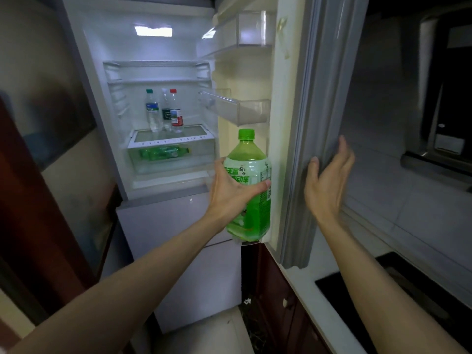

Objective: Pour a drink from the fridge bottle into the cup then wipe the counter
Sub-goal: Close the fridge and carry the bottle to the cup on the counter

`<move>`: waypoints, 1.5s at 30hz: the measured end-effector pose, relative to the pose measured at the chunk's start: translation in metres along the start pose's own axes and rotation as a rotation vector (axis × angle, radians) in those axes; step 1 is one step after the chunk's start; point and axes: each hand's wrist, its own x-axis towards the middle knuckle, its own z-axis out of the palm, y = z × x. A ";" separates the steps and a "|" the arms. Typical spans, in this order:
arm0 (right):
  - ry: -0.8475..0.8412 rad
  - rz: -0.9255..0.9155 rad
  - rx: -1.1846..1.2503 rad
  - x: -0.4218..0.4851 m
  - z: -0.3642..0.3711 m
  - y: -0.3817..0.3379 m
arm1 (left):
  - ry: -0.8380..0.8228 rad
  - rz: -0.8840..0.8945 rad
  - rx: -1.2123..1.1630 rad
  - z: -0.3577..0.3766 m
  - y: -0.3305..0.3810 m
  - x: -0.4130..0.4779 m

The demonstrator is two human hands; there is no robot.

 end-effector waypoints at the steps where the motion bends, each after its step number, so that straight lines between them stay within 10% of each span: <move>1: -0.038 0.026 0.019 -0.004 0.000 0.002 | 0.004 0.002 -0.004 0.001 0.002 -0.002; 28: -0.446 -0.268 0.404 -0.075 0.113 -0.103 | 0.471 -0.109 0.216 -0.140 -0.040 -0.066; 45: -0.430 -0.497 0.199 -0.091 0.250 -0.191 | 0.609 -0.262 0.104 -0.219 -0.118 -0.029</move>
